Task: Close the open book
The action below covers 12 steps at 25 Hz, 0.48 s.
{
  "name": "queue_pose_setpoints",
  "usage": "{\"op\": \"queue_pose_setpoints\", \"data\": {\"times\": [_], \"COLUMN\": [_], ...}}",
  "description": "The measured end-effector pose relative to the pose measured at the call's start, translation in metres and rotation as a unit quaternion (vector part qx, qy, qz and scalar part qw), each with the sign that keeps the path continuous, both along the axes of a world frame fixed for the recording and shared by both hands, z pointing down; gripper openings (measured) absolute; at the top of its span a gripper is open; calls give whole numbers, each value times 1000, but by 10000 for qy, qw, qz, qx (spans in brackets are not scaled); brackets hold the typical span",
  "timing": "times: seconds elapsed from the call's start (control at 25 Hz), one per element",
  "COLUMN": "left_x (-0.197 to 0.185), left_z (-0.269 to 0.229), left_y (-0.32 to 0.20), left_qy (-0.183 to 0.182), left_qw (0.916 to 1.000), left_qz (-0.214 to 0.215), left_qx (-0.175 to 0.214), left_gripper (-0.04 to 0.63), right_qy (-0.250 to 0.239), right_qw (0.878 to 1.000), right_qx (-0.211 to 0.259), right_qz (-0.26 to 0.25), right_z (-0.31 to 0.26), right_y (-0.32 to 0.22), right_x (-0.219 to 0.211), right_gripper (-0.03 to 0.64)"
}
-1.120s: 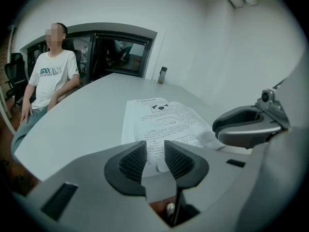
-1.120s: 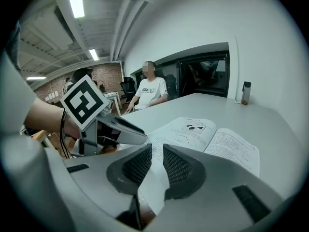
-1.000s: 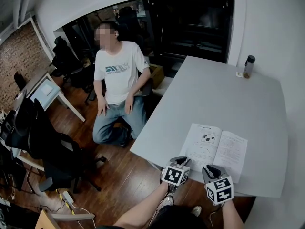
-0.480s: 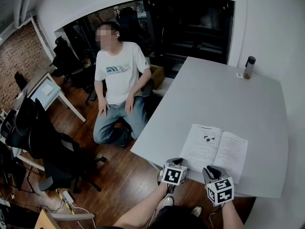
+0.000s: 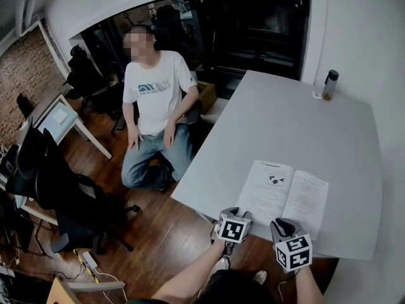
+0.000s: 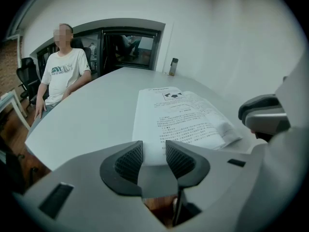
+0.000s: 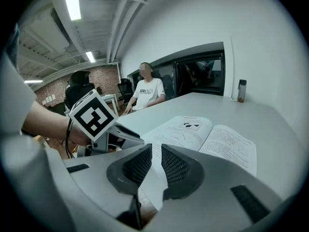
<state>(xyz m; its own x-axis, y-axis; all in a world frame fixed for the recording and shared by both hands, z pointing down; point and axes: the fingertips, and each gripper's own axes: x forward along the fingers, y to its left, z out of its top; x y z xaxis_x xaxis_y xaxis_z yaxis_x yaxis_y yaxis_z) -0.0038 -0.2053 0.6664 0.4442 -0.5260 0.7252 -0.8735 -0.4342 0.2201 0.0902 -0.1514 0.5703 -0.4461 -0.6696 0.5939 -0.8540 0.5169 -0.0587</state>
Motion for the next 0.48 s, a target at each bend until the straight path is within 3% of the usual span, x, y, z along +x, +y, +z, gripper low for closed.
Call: {"op": "queue_pose_setpoints", "data": {"times": [0.2,0.28,0.48], "left_x": [-3,2,27], "left_z": [-6,-12,-21], "left_y": [0,1,7], "left_qy": [-89,-5,193], "left_qw": [9999,10000,9996], "left_qz": [-103,-57,191], "left_qx": [-91,-72,-55], "left_gripper": [128,5,5], "right_qy": [11,12,9], "right_qw": [9999,9999,9998], "right_qx": [-2,28,78], "right_qz": [120,141,193], "right_z": [-1,-3,-7], "right_y": [2,0,1], "right_x": [9,12,17], "right_gripper": [52,52,52]}}
